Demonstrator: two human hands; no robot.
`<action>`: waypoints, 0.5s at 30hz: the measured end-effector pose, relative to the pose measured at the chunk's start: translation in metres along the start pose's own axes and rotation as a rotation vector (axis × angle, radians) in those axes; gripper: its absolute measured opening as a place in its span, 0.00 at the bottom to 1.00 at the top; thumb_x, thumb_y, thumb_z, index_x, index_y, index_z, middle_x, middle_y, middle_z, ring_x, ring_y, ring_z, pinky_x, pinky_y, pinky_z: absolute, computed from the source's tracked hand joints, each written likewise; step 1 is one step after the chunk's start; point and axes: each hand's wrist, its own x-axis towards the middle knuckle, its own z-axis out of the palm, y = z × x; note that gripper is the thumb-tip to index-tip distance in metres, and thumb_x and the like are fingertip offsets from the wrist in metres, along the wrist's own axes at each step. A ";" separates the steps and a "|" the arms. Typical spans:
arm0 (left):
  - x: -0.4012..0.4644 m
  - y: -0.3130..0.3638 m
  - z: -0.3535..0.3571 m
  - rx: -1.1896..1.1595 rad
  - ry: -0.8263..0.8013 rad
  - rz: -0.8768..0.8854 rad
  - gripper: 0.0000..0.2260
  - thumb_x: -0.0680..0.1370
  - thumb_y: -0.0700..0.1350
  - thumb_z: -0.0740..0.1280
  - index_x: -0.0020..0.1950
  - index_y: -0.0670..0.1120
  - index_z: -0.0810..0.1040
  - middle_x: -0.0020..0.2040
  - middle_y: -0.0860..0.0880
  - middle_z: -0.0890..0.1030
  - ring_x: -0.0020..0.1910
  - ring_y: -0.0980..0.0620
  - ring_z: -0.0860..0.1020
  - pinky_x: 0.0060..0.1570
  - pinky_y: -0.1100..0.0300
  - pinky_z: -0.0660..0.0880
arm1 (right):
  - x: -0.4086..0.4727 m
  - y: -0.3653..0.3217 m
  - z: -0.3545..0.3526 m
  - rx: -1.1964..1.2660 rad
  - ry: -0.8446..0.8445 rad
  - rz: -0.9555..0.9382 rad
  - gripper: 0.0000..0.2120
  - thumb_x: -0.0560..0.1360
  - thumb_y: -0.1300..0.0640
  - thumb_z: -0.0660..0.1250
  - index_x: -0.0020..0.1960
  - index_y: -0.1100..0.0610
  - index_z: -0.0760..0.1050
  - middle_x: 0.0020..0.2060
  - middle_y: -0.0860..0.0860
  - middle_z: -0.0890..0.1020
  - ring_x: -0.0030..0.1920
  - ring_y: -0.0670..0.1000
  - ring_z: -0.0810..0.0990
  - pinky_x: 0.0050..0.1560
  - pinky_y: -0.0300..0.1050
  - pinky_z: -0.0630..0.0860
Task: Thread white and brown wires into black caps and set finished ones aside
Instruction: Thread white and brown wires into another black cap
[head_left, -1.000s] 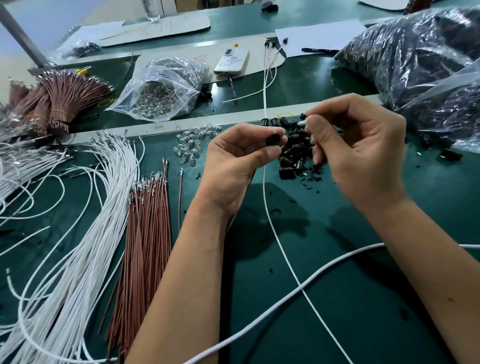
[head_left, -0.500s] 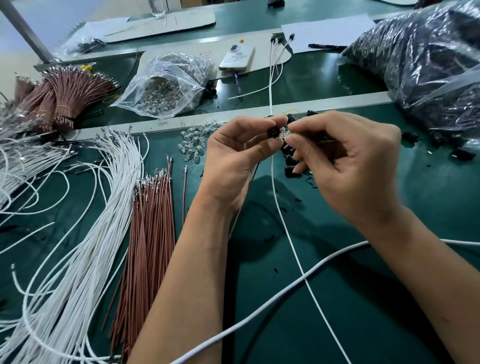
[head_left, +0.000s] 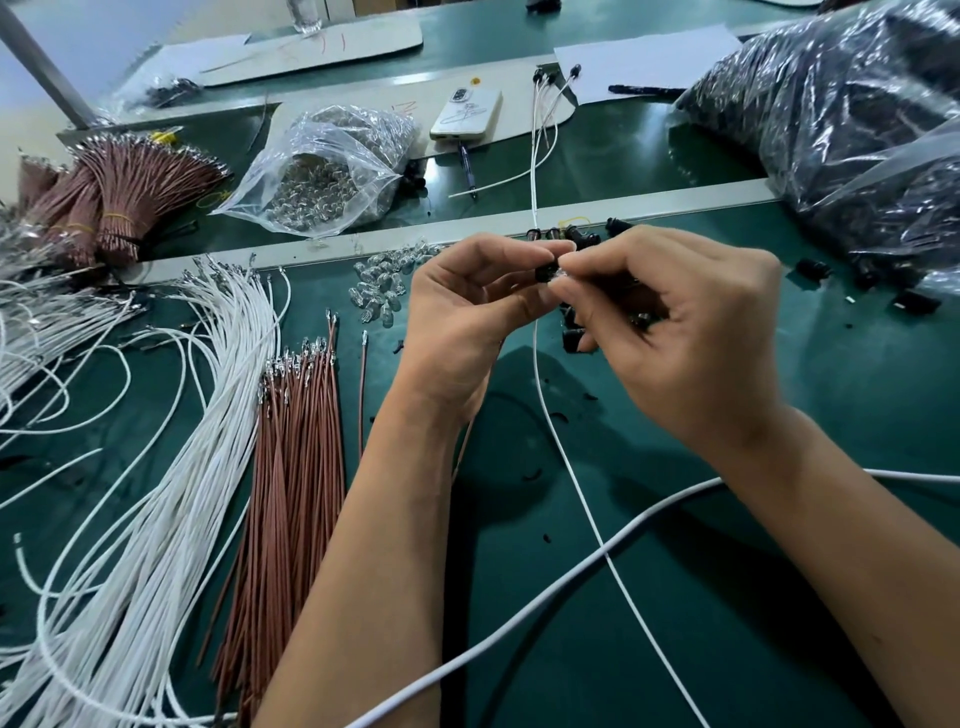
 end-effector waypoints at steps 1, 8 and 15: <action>0.000 0.000 0.000 0.001 0.002 -0.001 0.13 0.67 0.27 0.71 0.39 0.45 0.84 0.46 0.43 0.86 0.48 0.46 0.84 0.51 0.55 0.78 | 0.000 0.000 0.000 0.000 -0.001 0.007 0.05 0.79 0.63 0.74 0.47 0.65 0.85 0.43 0.46 0.83 0.39 0.43 0.84 0.39 0.42 0.81; 0.000 -0.001 -0.001 0.014 -0.009 0.000 0.13 0.67 0.27 0.71 0.38 0.45 0.84 0.46 0.43 0.86 0.48 0.45 0.84 0.51 0.53 0.79 | -0.001 -0.002 0.002 -0.022 0.006 0.036 0.04 0.77 0.63 0.75 0.45 0.64 0.85 0.39 0.50 0.85 0.38 0.46 0.84 0.39 0.45 0.81; 0.000 -0.003 -0.001 0.082 0.014 0.023 0.13 0.68 0.24 0.72 0.38 0.41 0.82 0.45 0.42 0.86 0.46 0.44 0.84 0.51 0.51 0.81 | -0.002 0.002 0.005 -0.029 -0.007 0.070 0.06 0.77 0.62 0.76 0.43 0.64 0.84 0.36 0.53 0.85 0.36 0.51 0.84 0.37 0.49 0.79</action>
